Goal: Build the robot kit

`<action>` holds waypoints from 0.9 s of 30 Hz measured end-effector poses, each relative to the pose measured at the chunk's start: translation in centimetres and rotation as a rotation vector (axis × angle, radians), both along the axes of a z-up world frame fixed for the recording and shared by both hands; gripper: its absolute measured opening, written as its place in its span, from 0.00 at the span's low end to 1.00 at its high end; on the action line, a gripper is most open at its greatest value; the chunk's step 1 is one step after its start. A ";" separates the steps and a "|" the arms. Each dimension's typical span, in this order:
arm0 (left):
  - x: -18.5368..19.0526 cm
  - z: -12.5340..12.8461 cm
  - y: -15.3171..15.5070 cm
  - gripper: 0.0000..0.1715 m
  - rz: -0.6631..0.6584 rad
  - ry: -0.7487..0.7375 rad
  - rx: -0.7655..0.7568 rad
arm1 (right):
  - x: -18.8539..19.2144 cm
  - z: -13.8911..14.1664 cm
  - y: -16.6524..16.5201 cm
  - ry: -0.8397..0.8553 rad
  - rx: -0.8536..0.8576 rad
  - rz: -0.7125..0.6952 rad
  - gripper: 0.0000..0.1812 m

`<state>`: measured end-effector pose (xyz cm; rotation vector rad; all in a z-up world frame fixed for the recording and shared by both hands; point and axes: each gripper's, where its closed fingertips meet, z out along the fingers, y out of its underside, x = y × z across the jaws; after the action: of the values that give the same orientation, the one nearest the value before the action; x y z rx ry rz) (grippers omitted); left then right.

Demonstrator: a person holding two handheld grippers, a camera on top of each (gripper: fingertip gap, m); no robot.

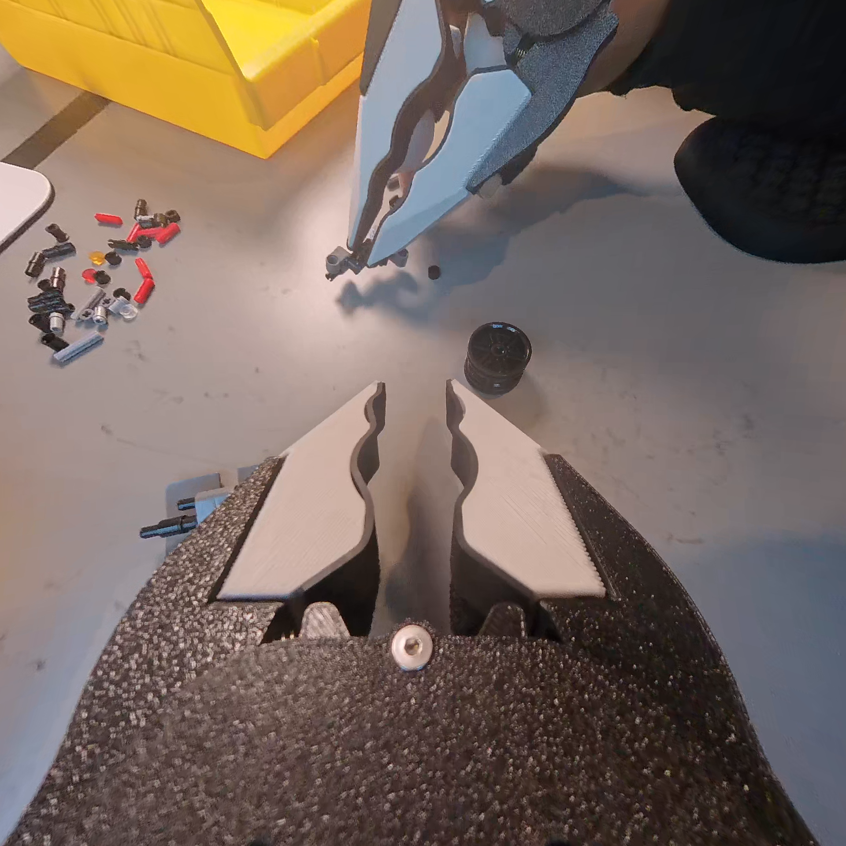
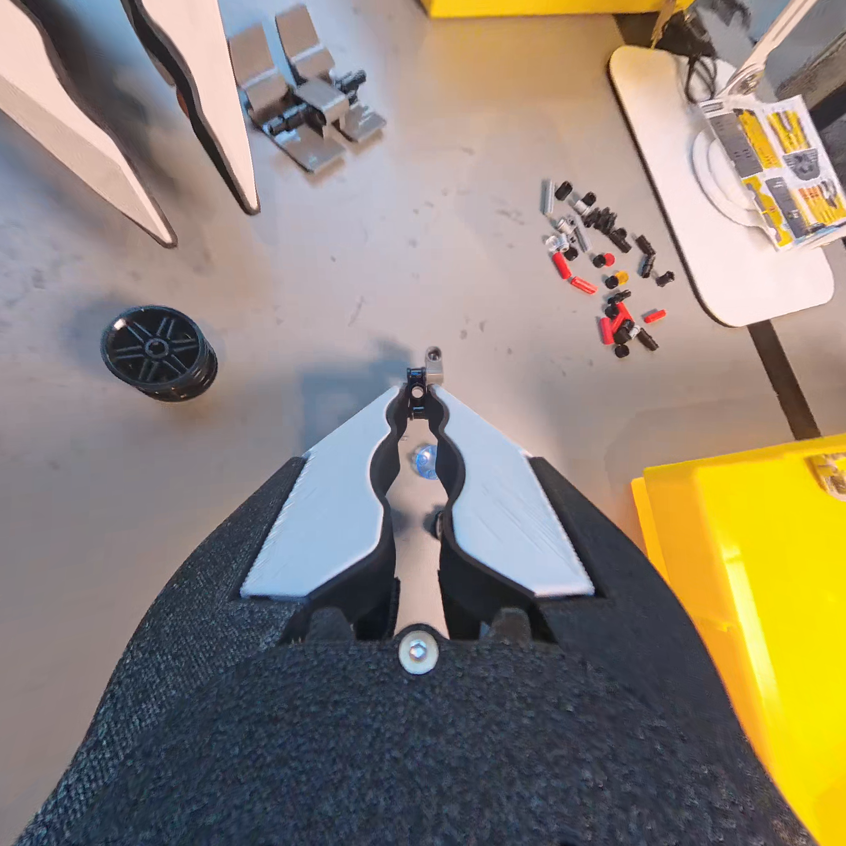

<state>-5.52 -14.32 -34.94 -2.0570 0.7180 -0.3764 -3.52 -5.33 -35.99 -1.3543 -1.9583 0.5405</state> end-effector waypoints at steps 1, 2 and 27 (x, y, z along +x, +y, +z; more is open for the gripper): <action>0.0 0.2 0.1 0.15 0.003 -0.010 0.010 | 0.0 0.6 -0.2 0.034 -0.032 0.000 0.04; -0.1 0.5 0.2 0.14 0.007 -0.023 0.019 | -0.1 1.4 -0.5 0.080 -0.096 0.000 0.04; 0.6 8.1 0.6 0.11 0.024 -0.448 0.248 | 2.7 15.6 -4.5 0.676 -1.545 0.321 0.04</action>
<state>-4.88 -13.73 -26.88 -1.6655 0.4403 -0.6725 -0.79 -9.83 -20.43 -1.2242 -0.9737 2.5752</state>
